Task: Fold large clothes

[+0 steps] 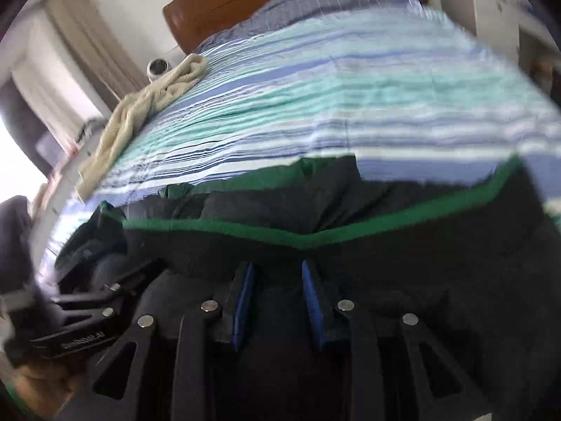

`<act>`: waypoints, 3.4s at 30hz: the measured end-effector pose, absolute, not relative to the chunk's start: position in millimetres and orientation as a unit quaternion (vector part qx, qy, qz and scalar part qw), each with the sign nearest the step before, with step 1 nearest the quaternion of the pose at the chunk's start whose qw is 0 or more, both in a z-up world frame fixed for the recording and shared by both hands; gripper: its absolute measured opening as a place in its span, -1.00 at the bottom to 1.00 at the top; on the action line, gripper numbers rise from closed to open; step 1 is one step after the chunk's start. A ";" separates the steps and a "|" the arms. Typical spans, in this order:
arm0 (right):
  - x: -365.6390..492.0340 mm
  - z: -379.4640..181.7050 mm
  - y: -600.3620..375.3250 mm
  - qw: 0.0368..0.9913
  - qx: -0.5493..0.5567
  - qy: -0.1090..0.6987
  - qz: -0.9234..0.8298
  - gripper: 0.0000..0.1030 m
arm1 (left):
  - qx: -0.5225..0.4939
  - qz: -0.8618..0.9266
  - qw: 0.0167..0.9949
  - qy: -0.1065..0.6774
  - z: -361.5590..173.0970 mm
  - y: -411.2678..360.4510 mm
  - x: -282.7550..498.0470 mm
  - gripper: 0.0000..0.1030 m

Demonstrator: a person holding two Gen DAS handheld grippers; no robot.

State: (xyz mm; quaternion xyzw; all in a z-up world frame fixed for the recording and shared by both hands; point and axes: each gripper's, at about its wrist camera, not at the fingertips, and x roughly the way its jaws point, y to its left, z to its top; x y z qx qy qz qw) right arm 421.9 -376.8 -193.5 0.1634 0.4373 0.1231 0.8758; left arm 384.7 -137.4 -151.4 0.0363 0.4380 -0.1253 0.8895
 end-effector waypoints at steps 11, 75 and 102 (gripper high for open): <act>413.8 -185.5 -370.8 0.886 0.136 0.428 0.114 -0.43 | 0.044 -0.140 0.881 0.450 -115.8 -145.1 367.3 0.51; 129.6 -161.8 -382.1 0.917 0.110 0.375 0.078 -0.37 | 0.114 -0.194 0.879 0.421 -148.1 -147.0 210.8 0.52; 92.5 -190.9 -391.4 0.898 0.159 0.403 0.075 -0.37 | 0.123 -0.210 0.870 0.428 -140.2 -131.3 149.6 0.62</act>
